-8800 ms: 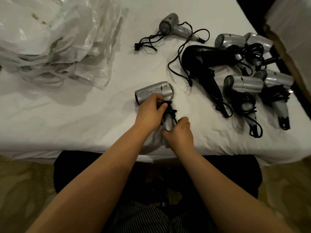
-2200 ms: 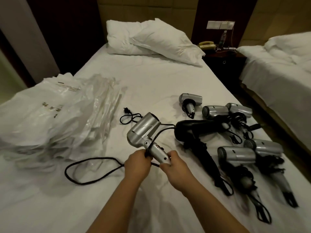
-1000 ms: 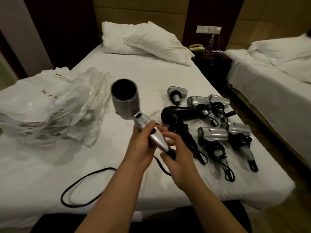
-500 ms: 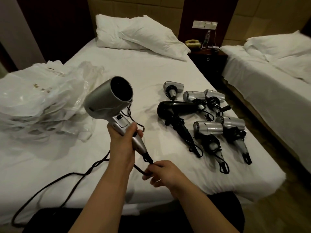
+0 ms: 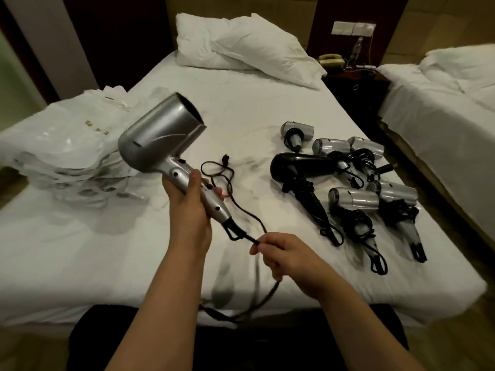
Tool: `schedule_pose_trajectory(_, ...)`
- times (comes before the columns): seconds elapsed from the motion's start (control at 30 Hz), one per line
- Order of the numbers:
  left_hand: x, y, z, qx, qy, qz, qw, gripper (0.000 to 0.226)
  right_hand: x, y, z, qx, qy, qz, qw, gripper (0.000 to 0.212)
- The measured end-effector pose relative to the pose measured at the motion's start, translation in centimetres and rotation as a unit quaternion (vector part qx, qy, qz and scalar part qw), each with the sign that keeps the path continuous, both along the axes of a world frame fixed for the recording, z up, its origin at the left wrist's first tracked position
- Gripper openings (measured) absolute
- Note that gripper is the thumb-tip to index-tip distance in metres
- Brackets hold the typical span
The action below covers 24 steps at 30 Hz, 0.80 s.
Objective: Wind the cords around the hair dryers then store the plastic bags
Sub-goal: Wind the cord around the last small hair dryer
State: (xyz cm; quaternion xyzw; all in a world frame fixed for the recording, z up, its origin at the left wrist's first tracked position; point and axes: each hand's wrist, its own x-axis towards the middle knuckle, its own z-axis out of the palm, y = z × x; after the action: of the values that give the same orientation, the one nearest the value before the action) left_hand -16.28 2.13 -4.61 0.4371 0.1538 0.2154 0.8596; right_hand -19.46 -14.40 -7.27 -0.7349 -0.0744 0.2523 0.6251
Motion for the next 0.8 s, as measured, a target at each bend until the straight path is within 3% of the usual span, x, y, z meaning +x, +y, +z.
schedule_pose_trajectory(0.07,-0.2,0.9,0.0,0.086,0.018,0.009,0.996,0.05,0.8,-0.7,0.7,-0.119,-0.035,0.097,0.988,0.02)
schedule_pose_trajectory(0.17,-0.5,2.3,-0.1,0.233,0.06,0.01,0.971,0.069,1.5,-2.3,1.3,-0.19,0.0,0.15,0.97,0.022)
schedule_pose_trajectory(0.33,-2.0,2.2,-0.7,0.341,0.073,-0.107,0.931,0.067,2.6,-3.3,2.5,-0.339,-0.028,0.193,0.92,0.029)
schedule_pose_trajectory(0.43,-2.6,1.4,-1.1,0.407,0.079,-0.151,0.897,0.076,2.9,-2.2,3.8,-0.438,-0.106,0.19,0.872,0.035)
schedule_pose_trajectory(0.6,-3.3,0.4,-2.0,0.61,0.099,-0.167,0.768,0.074,2.3,0.0,6.7,-0.528,-0.295,0.208,0.769,0.036)
schedule_pose_trajectory(0.7,-4.6,0.2,-2.6,0.615,0.103,-0.208,0.754,0.067,1.9,0.5,7.3,-0.55,-0.386,0.206,0.712,0.034)
schedule_pose_trajectory(0.8,-5.7,0.5,-2.9,0.596,0.086,-0.25,0.759,0.067,2.3,0.3,7.0,-0.539,-0.417,0.174,0.711,0.015)
